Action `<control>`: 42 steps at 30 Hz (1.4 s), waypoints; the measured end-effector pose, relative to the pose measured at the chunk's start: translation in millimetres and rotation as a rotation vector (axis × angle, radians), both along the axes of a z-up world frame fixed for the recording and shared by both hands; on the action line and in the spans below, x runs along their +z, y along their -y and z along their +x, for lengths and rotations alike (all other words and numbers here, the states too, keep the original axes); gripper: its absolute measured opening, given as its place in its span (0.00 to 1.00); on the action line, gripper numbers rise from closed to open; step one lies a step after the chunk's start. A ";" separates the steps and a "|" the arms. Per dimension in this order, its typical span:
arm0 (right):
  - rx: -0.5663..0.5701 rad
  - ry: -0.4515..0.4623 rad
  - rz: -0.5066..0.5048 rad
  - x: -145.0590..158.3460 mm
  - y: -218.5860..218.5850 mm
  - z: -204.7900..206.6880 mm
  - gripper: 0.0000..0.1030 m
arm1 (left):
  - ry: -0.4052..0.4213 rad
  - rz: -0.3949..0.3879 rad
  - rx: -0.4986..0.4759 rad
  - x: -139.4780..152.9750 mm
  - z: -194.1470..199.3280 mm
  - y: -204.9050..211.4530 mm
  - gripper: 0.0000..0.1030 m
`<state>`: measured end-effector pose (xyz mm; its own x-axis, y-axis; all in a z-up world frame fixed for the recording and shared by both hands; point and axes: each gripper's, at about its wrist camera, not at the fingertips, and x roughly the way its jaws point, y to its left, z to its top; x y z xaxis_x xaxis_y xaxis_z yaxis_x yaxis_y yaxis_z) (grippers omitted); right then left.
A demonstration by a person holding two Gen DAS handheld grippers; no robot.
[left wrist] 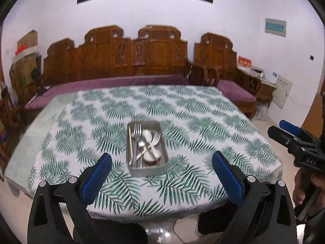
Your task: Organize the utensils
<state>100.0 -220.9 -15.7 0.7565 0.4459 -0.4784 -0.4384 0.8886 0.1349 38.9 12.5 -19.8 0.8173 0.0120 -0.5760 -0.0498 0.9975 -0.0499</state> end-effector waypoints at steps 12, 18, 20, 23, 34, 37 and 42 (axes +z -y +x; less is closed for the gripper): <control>0.044 0.153 0.034 55.3 2.1 -40.6 0.97 | 0.123 0.019 -0.033 51.2 -29.7 21.9 0.92; 0.051 0.159 0.042 59.7 3.2 -42.7 0.97 | 0.141 0.022 -0.036 55.4 -34.2 25.5 0.92; 0.051 0.158 0.043 59.5 3.2 -42.5 0.97 | 0.144 0.021 -0.035 55.9 -34.8 26.3 0.92; 0.050 0.157 0.042 59.5 4.0 -42.8 0.97 | 0.149 0.018 -0.032 56.5 -35.6 25.8 0.92; 0.050 0.155 0.043 59.4 4.1 -42.8 0.97 | 0.164 0.010 -0.033 58.4 -39.4 25.8 0.92; 0.050 0.153 0.044 59.4 4.2 -42.6 0.97 | 0.163 0.011 -0.033 58.1 -40.0 26.0 0.92; 0.049 0.150 0.045 58.0 3.8 -43.0 0.97 | 0.161 0.011 -0.034 58.4 -39.4 26.4 0.92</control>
<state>57.0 -224.7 42.3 0.7948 0.5027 -0.3401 -0.4994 0.8601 0.1041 -0.5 -13.9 38.6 0.8992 -0.0114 -0.4374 -0.0085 0.9990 -0.0435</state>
